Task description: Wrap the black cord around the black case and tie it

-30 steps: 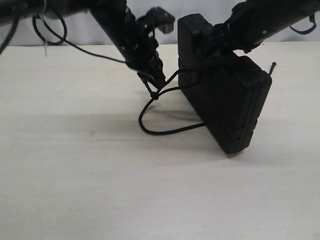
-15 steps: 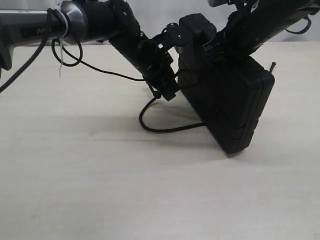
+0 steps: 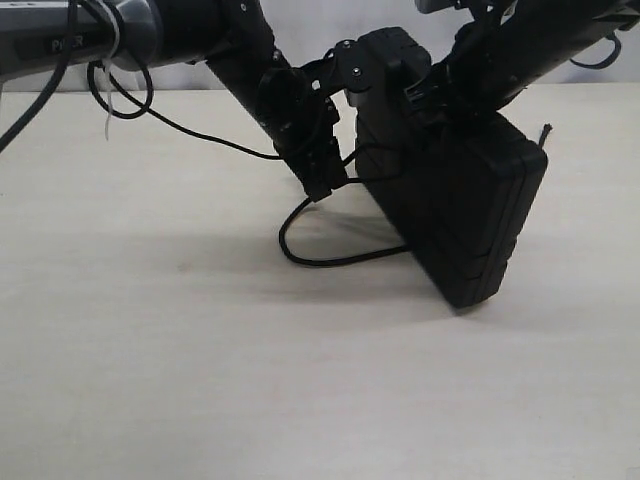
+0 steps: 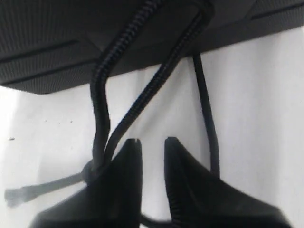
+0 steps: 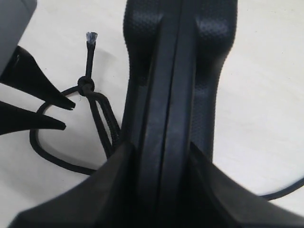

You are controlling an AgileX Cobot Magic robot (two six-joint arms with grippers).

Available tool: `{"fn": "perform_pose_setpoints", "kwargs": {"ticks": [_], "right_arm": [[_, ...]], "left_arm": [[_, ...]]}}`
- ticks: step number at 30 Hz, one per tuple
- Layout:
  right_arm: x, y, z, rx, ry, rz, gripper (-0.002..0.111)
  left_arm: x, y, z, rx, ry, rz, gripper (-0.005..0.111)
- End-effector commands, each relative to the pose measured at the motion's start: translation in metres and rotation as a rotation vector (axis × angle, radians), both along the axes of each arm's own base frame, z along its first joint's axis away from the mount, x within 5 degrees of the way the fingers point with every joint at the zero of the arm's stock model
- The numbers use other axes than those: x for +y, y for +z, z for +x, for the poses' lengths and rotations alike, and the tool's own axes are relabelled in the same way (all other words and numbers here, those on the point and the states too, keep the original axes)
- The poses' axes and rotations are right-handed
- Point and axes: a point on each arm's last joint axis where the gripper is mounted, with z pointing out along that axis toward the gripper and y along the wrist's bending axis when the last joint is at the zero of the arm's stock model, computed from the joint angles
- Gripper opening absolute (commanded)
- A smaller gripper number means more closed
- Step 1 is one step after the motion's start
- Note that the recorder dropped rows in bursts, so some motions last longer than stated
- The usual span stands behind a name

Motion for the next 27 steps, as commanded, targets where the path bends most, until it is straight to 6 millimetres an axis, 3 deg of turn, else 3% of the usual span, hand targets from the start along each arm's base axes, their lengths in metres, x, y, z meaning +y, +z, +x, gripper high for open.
{"fn": "perform_pose_setpoints", "kwargs": {"ticks": [1,3,9,17,21,23,24,26,27], "right_arm": [[0.002,-0.003,0.0,0.013,0.013,-0.005,0.031],[0.002,-0.003,0.0,0.012,0.013,-0.005,0.031],[0.002,-0.003,0.0,0.012,0.013,-0.005,0.031],[0.002,-0.003,0.0,0.014,0.013,-0.006,0.031],[0.002,-0.003,0.0,0.012,0.013,-0.005,0.031],[0.002,-0.003,0.0,0.012,0.013,-0.005,0.031],[0.002,-0.003,0.0,0.012,0.013,-0.005,0.031],[0.002,-0.003,0.0,0.009,0.013,-0.004,0.031],[0.002,-0.003,0.0,0.005,0.012,-0.004,0.031]], "left_arm": [[0.009,0.014,0.005,-0.082,0.045,0.056,0.017],[0.01,0.013,0.009,-0.116,0.075,0.057,0.02],[-0.004,-0.001,0.01,-0.172,0.008,0.05,0.048],[-0.01,-0.027,0.014,-0.167,-0.005,0.037,0.048],[-0.011,-0.036,0.013,-0.137,-0.011,0.048,0.032],[-0.011,-0.036,0.013,-0.13,-0.004,0.038,0.005],[-0.011,-0.036,0.013,-0.126,-0.003,0.036,0.0],[-0.011,-0.031,0.012,-0.118,0.012,0.027,0.0],[-0.011,-0.019,0.012,-0.133,0.044,0.005,0.0]]}}
